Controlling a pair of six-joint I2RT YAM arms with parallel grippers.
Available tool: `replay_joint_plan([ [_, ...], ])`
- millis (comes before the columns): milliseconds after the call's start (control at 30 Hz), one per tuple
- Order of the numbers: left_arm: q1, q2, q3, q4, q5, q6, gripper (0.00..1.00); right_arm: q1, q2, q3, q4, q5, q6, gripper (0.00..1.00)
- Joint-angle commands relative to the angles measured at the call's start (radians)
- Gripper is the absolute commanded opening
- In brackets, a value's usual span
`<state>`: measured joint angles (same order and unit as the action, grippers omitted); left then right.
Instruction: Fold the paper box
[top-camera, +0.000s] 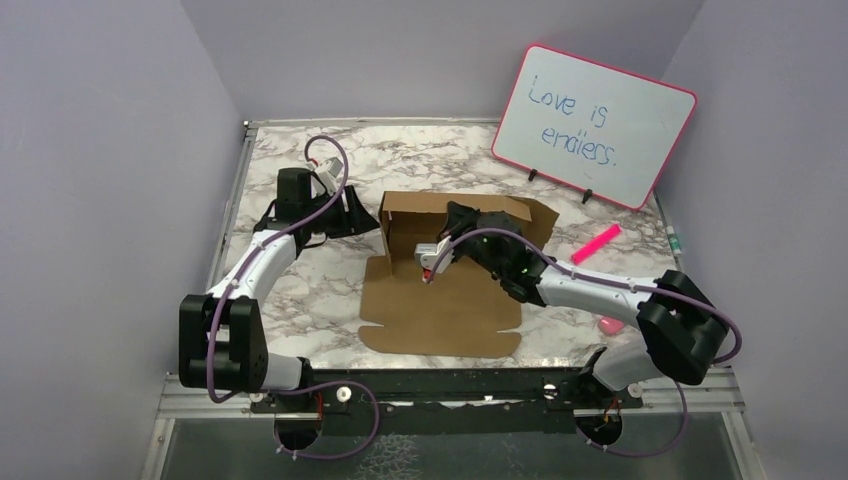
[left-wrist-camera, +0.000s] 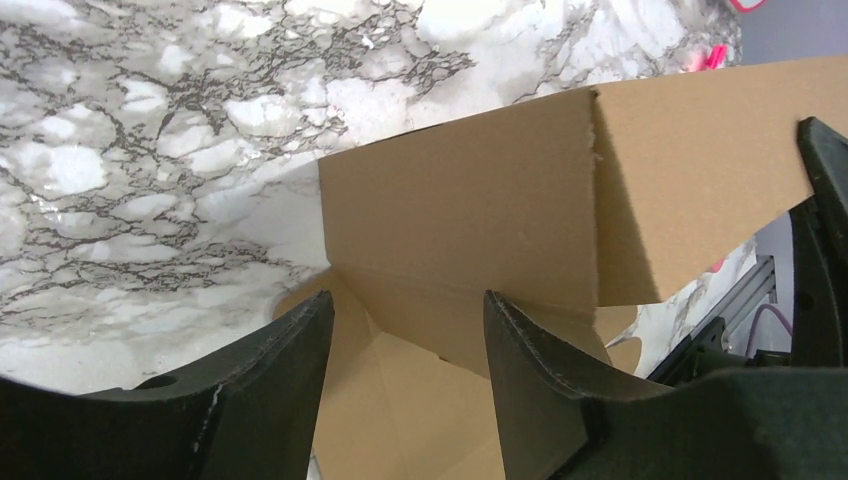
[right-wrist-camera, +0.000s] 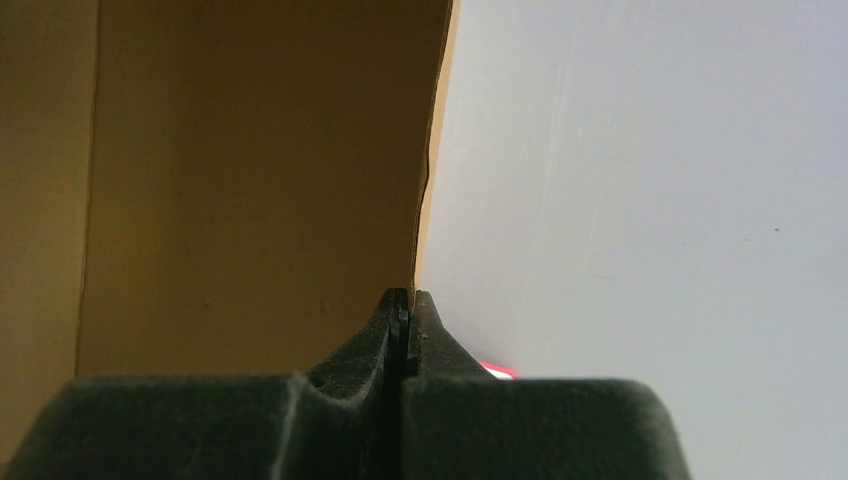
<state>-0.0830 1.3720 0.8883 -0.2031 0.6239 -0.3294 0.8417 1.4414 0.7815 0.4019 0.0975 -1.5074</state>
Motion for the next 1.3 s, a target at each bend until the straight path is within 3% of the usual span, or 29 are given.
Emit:
replay_joint_plan([
  [0,-0.014,-0.04,-0.028,0.025,-0.024,0.007,0.59,0.029,-0.003,-0.055,0.053,0.044,-0.061,0.01],
  [267,-0.018,-0.091,-0.068,0.022,-0.06,0.066,0.62,0.05,0.02,-0.107,0.164,0.097,-0.14,0.01],
  [767,-0.103,-0.054,-0.027,0.022,-0.112,0.197,0.67,0.064,0.076,-0.078,0.161,0.11,-0.131,0.01],
  [1067,-0.125,-0.094,-0.088,0.129,-0.161,0.186,0.68,0.069,0.081,-0.057,0.147,0.096,-0.124,0.01],
  [1267,-0.127,-0.109,-0.159,0.284,-0.185,0.157,0.66,0.074,0.078,-0.007,0.022,0.079,-0.067,0.01],
])
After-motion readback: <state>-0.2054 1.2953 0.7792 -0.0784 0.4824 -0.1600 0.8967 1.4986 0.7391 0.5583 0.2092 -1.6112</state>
